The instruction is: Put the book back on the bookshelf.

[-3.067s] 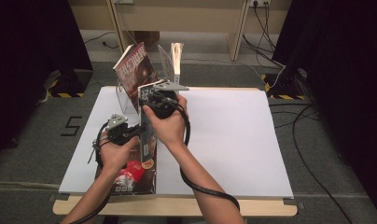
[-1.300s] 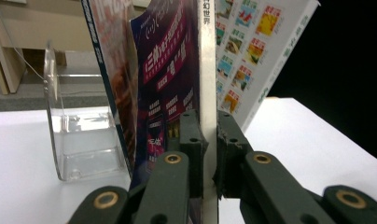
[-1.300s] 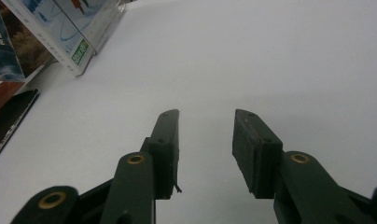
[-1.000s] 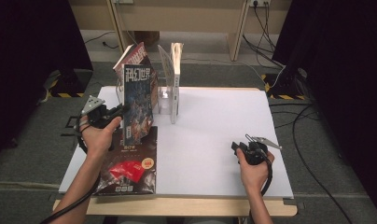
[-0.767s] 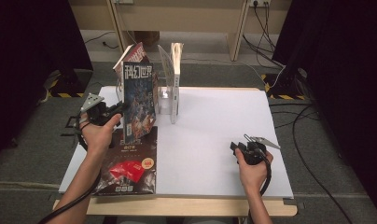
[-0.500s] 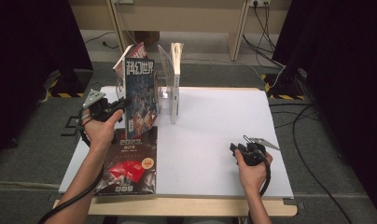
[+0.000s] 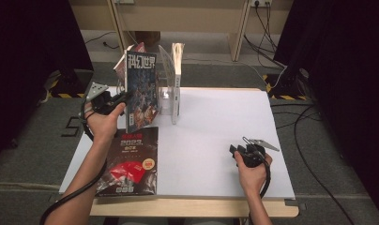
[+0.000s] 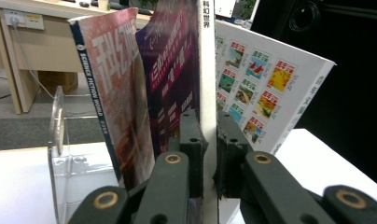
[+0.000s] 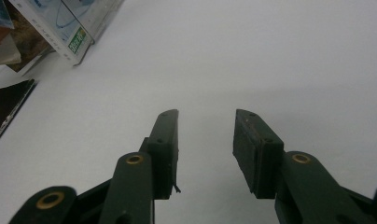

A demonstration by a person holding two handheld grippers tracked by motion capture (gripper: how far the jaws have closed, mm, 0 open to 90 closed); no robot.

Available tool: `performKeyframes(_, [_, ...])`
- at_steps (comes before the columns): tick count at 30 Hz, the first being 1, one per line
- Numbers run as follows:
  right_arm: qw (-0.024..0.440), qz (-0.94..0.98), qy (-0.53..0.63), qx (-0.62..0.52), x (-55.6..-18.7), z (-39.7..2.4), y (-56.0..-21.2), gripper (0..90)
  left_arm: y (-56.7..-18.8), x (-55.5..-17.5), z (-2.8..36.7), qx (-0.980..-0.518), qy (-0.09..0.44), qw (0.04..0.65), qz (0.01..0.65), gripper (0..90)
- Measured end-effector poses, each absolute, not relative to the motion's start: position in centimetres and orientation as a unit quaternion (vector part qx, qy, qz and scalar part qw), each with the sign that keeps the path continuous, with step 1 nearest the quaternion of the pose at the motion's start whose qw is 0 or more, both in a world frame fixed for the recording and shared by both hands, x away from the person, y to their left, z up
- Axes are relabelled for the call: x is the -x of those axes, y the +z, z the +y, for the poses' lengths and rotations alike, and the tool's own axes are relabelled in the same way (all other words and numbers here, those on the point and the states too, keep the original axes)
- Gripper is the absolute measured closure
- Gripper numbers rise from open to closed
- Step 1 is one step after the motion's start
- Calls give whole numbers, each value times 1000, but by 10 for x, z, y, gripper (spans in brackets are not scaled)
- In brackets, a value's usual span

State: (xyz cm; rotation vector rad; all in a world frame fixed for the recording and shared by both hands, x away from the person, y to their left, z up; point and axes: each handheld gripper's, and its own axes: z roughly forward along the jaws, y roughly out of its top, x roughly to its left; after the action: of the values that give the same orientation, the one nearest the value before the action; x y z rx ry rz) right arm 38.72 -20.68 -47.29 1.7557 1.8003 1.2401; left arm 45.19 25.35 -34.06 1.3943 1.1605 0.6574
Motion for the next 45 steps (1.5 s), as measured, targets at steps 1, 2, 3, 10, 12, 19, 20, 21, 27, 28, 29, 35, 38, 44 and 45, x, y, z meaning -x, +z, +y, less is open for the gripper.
performKeyframes(1, [169,633,435,-617,-387,-207,-473,609,-341,-454,254,-592,282,570,495,829])
performKeyframes(2, [169,633,435,-617,-387,-207,-473,609,-341,-454,254,-592,282,570,495,829])
performKeyframes(3, [170,634,434,-617,-387,-207,-473,609,-341,-456,254,-592,283,569,496,829])
performKeyframes(10, [168,633,434,-619,-387,-207,-473,606,-340,-470,246,-591,295,567,493,829])
performKeyframes(12, [170,633,434,-618,-387,-207,-473,606,-339,-472,244,-590,299,567,492,829])
performKeyframes(19, [166,633,433,-620,-387,-208,-474,605,-337,-485,237,-583,318,565,490,829])
performKeyframes(20, [166,633,433,-620,-387,-208,-474,605,-337,-487,236,-583,320,564,490,829])
performKeyframes(21, [170,633,434,-618,-387,-208,-474,606,-338,-491,235,-582,321,563,490,829])
performKeyframes(27, [167,636,432,-618,-388,-207,-475,606,-334,-502,229,-574,322,573,488,829])
performKeyframes(28, [165,635,431,-619,-387,-207,-475,605,-334,-504,228,-573,324,575,486,828])
performKeyframes(29, [162,633,431,-622,-387,-206,-475,605,-333,-506,227,-571,325,576,486,828])
performKeyframes(35, [168,640,426,-616,-388,-206,-478,604,-338,-518,221,-558,335,573,498,828])
performKeyframes(38, [163,641,423,-619,-387,-206,-479,604,-345,-522,219,-554,339,573,500,828])
performKeyframes(44, [162,644,422,-617,-389,-206,-480,604,-368,-532,213,-549,356,575,492,827])
performKeyframes(45, [162,645,422,-616,-389,-206,-481,604,-368,-532,213,-548,358,575,490,827])
